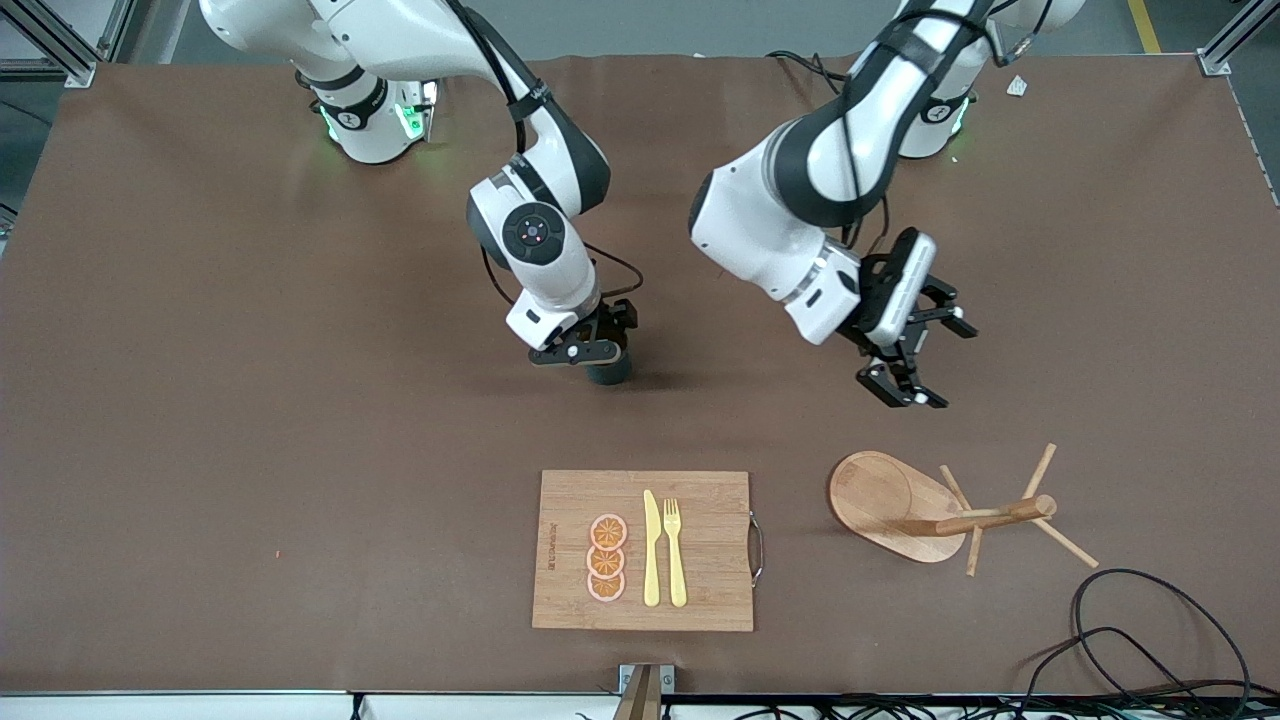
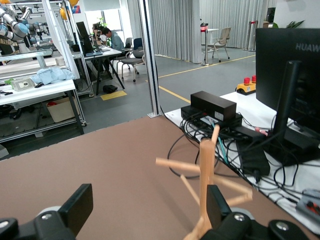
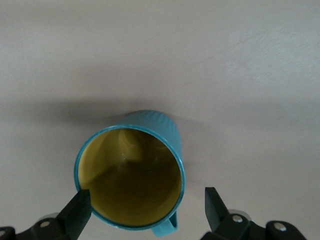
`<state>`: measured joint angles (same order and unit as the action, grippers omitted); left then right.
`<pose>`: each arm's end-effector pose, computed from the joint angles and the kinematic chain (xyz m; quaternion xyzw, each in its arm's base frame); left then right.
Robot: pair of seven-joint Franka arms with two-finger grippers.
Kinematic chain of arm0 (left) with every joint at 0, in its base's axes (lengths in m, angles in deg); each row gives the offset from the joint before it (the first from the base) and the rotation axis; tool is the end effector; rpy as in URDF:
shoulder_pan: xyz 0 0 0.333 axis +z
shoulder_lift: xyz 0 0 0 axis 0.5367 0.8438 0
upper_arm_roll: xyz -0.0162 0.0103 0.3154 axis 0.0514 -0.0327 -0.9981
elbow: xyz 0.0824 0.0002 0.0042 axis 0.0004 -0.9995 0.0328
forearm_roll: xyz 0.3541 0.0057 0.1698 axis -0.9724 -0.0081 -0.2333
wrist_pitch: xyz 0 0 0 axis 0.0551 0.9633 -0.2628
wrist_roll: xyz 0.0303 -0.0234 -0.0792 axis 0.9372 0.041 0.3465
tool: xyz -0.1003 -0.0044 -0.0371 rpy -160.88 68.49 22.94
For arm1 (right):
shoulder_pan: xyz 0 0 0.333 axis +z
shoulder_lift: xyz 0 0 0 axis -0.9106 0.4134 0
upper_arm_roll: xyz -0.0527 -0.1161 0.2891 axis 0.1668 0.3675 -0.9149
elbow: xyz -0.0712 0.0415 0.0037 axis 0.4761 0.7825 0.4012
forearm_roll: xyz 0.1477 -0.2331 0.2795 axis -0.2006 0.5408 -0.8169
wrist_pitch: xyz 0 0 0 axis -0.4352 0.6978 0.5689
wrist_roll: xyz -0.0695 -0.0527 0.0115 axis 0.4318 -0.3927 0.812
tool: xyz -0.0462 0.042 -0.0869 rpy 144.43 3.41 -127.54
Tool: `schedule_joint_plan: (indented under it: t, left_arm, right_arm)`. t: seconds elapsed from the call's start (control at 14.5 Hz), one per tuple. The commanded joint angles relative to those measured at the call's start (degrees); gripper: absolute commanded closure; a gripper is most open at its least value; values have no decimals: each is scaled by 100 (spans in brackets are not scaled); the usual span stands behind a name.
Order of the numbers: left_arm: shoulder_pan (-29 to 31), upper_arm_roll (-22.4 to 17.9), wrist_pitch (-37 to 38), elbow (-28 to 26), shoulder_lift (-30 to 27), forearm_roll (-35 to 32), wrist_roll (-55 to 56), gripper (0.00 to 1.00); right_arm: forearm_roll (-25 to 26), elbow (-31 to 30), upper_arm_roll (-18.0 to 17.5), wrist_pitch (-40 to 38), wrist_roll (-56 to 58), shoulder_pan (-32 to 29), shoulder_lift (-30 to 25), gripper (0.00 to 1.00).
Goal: Transfer cup from left to right arm and place
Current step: 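Grasp the mug rim with the right gripper while the left gripper releases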
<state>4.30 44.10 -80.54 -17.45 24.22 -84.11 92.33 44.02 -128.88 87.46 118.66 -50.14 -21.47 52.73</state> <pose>0.5542 -0.3064 0.4193 -0.7155 -0.4011 -0.4771 0.3156 0.4913 0.4247 0.2590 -0.9983 -0.0129 0.0263 0.0498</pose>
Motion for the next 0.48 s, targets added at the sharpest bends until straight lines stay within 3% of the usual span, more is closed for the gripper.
schedule_joint_plan:
  t: [0.0,0.21,0.35,0.41]
  left_arm:
    - [188,73,-30,415,-69,213,-598,0]
    - [231,30,-30,1345,28,855,-1573,0]
    - [494,21,-39,1629,19,1321,-2617,0]
    - [608,29,-65,1726,-33,1401,-2979,0]
  right_arm:
    - [-113,-80,-26,48,45,-149,-45,0]
    - [-200,-54,-53,56,28,-298,-36,0]
    - [-831,-45,-44,56,167,-342,-36,0]
    - [-895,-45,-44,56,334,-360,-36,0]
